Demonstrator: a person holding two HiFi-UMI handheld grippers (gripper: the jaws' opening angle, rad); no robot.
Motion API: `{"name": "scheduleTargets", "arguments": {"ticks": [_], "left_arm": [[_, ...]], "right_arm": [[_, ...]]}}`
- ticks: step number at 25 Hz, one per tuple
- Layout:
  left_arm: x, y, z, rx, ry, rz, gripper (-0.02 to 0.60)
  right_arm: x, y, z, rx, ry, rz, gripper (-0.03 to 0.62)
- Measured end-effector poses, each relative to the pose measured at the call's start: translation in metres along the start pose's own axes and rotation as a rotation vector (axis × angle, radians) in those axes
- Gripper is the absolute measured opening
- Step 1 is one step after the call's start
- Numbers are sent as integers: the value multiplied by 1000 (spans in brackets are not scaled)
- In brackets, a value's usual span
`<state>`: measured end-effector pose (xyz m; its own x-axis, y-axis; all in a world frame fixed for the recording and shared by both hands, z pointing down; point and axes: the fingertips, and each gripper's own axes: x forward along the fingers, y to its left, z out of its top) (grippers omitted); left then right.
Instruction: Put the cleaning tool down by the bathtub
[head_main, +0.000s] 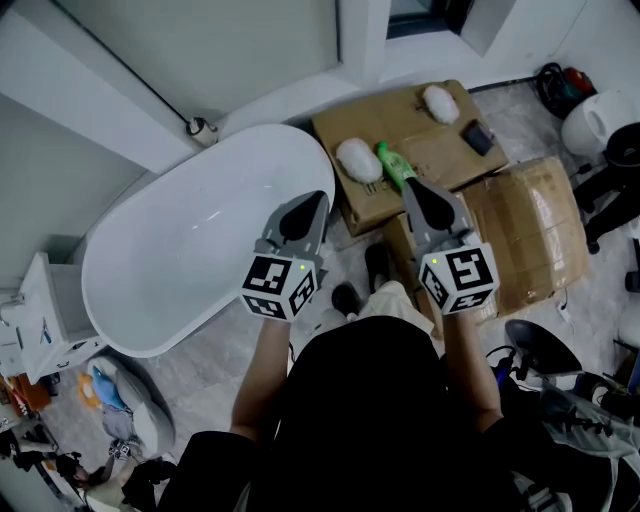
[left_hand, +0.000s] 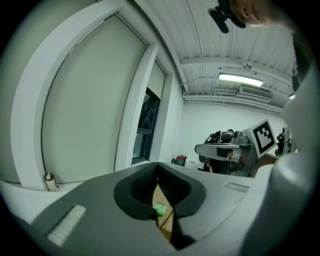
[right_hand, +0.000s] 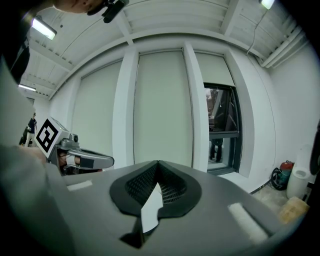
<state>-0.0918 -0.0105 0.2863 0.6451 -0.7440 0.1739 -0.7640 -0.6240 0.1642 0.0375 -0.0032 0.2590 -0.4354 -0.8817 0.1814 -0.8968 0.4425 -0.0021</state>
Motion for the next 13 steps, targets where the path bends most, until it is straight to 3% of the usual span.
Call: {"name": "scheduleTargets", "arguments": {"ticks": [13], "left_arm": [[23,7,-7,-9,14,-1,-2]], "right_arm": [[15,-16,-12,12,22,12,6]]}}
